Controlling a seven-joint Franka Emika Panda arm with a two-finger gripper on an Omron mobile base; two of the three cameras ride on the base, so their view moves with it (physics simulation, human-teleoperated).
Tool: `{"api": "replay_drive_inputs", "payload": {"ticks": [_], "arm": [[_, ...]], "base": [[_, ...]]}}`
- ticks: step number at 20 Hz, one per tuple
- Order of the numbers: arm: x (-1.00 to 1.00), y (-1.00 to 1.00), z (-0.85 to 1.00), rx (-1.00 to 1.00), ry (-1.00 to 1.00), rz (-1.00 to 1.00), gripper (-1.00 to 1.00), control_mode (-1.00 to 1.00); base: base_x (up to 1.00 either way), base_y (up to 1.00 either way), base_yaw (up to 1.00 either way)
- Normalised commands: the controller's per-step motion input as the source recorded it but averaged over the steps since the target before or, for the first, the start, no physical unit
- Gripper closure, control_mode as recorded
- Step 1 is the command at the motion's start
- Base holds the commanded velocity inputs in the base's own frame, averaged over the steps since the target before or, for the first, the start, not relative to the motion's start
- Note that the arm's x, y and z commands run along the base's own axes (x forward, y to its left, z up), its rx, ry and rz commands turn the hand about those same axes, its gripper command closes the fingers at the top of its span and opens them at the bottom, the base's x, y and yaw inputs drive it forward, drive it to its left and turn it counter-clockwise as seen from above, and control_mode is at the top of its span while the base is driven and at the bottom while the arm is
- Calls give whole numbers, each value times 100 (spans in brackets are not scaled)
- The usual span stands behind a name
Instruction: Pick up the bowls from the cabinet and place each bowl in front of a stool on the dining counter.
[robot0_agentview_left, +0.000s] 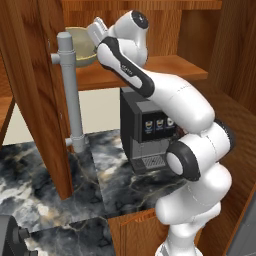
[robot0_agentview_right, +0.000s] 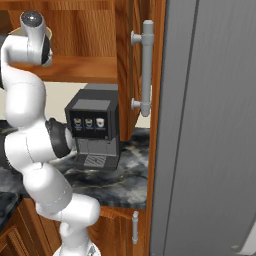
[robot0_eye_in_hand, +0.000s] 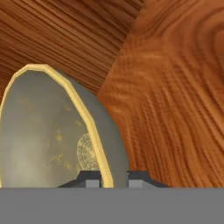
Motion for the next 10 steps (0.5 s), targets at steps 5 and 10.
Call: {"api": "replay_drive_inputs", "payload": {"ticks": [5,10], "arm": [[-40,-7,0,0,-1,-4,100,-100],[-51,-17,0,0,0,-9,100,-100]], "base": [[0,0,0],[0,0,0]]}}
